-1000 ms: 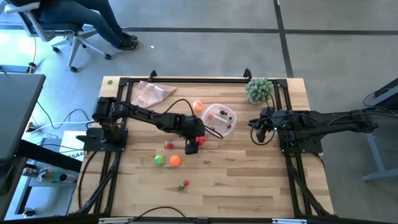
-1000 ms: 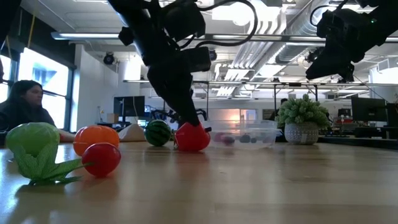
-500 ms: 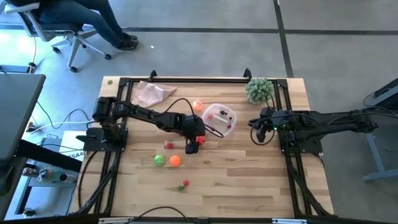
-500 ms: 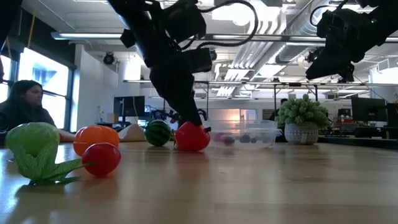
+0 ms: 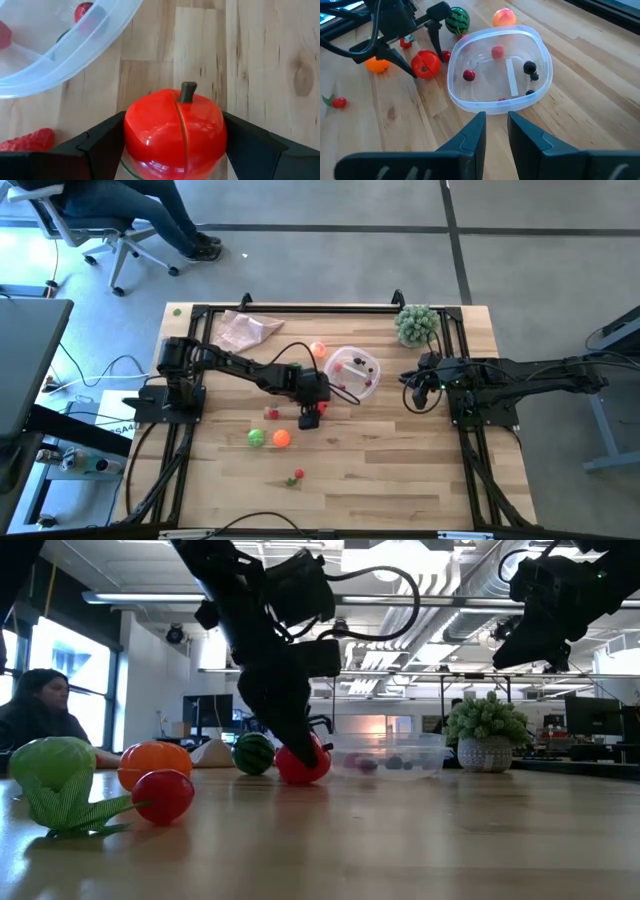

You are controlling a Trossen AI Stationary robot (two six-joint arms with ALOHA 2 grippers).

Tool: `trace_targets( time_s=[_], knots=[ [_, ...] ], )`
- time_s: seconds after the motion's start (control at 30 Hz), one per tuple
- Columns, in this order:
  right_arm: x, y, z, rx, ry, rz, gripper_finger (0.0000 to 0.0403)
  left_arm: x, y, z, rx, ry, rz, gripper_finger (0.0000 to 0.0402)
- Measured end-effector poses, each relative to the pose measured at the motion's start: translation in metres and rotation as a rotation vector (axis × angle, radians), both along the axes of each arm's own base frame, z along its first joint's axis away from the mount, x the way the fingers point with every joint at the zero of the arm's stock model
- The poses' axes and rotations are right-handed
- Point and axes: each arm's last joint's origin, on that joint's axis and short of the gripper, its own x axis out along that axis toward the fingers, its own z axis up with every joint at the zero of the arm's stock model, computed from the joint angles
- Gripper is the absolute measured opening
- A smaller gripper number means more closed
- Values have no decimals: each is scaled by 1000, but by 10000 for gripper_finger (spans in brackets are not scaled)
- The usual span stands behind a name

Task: Pick and placing Produce into tupperware
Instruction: Put the apple into the transparent bin

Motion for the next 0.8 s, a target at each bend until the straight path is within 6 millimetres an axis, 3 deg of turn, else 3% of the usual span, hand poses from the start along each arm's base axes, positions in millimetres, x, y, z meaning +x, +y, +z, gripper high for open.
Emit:
trace_targets(
  time_s=[0.47,0.8],
  knots=[
    [0,0,0,0,5,0,71,-2,0,-1,27,30,-20,293],
    [0,0,0,0,4,0,71,-2,0,-1,29,23,-19,271]
  ],
)
